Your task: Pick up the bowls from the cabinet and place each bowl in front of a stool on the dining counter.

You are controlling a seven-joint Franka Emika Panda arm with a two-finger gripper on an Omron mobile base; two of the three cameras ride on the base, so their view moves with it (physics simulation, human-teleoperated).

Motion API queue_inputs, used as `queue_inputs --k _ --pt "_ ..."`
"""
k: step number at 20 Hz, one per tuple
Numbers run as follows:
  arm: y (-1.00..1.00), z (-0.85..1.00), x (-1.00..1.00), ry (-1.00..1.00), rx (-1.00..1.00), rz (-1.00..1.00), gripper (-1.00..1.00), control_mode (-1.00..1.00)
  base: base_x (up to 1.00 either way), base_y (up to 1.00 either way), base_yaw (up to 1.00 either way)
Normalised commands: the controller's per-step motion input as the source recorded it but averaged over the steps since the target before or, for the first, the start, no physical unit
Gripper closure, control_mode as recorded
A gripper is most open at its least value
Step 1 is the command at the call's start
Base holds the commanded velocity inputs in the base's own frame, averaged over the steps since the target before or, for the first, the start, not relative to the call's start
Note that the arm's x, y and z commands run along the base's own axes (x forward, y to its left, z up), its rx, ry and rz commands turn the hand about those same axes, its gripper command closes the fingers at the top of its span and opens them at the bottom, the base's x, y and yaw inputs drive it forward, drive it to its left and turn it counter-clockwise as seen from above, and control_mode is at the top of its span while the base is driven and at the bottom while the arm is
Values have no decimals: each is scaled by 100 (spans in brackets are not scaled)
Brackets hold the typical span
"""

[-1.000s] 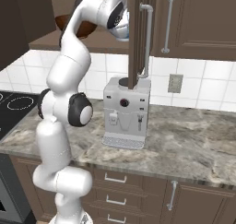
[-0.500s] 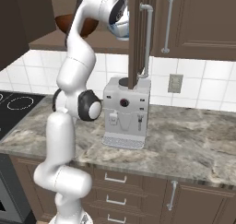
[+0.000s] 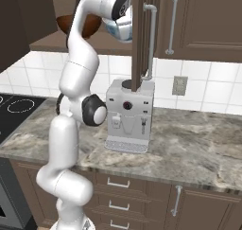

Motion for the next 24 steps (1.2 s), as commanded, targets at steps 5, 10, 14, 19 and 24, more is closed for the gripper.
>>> queue_inputs --k 5,10,14,19,24 --pt "4 -55 -87 0 0 0 100 -100 0 0 0" --pt "1 -18 -77 4 0 0 100 -100 0 0 0" --pt "0 0 -66 6 0 0 100 -100 0 0 0" --pt "3 0 -64 8 0 0 100 -100 0 0 0" --pt "8 -18 -61 4 6 -2 100 -100 0 0 0"
